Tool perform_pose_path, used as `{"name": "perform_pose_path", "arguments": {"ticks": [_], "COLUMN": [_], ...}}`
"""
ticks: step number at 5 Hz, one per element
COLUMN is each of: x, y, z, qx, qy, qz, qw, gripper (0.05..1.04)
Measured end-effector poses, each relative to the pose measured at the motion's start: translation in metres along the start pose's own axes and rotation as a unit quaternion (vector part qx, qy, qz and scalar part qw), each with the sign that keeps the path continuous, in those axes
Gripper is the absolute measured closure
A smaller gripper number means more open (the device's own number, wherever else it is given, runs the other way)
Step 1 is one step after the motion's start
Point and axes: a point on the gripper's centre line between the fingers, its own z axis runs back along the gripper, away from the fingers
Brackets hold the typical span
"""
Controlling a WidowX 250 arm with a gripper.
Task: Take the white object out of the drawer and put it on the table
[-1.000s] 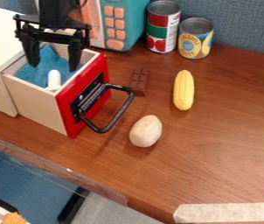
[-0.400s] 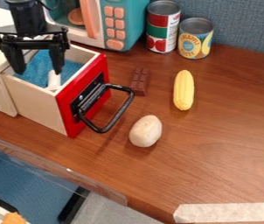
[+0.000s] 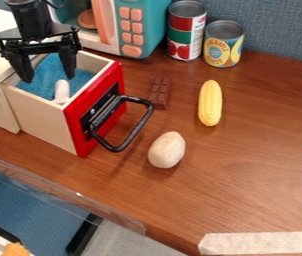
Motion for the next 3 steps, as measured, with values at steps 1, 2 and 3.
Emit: {"name": "perform_pose_path", "arguments": {"ticks": [1, 2, 3], "x": [0.002, 0.004, 0.003], "y": [-0.001, -0.003, -0.001], "z": [0.0, -0.005, -0.015], "qx": [0.002, 0.006, 0.012], "qy": [-0.005, -0.009, -0.007], "qz": [0.004, 0.004, 0.01], "qw": [1.0, 0.9999, 0.9999], "gripper": [0.084, 0.084, 0.084]}}
